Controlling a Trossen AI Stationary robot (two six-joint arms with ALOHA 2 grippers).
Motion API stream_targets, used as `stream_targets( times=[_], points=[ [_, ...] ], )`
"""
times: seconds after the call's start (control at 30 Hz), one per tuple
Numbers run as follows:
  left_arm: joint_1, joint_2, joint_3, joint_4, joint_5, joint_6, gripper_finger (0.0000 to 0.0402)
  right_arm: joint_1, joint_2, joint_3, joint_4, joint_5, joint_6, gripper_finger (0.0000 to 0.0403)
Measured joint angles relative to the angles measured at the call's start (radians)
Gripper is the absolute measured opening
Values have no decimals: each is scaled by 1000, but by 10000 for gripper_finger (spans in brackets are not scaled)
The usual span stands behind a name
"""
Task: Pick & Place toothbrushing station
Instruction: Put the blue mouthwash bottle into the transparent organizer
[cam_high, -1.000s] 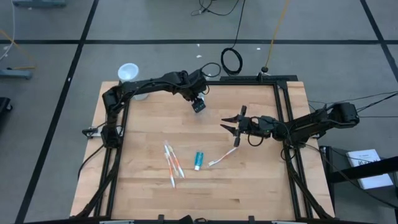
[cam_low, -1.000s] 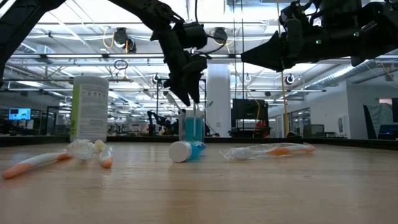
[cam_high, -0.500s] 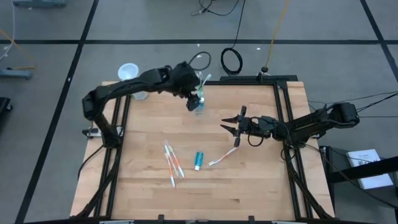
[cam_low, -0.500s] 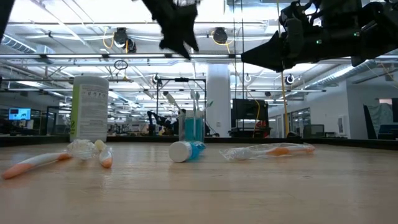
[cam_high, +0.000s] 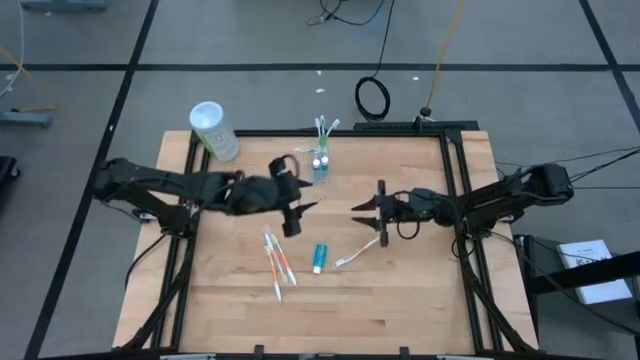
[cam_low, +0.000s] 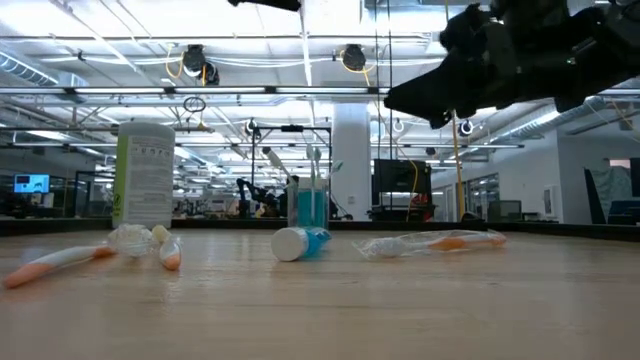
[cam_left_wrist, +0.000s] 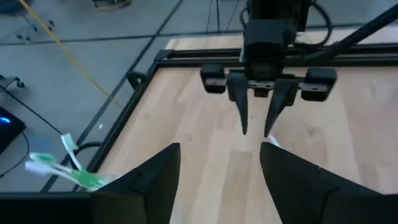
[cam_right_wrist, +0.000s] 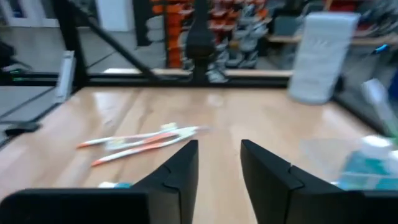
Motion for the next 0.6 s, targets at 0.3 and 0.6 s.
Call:
stream_targets(
  times=[0.3,0.6],
  points=[
    [-37,-98,-292,322,-40,-1,223,91,308,279,-263,-136,-162,192],
    [1,-95,-315,330,-28,30,221,98,510,630,-705,-212,-280,196]
  ],
)
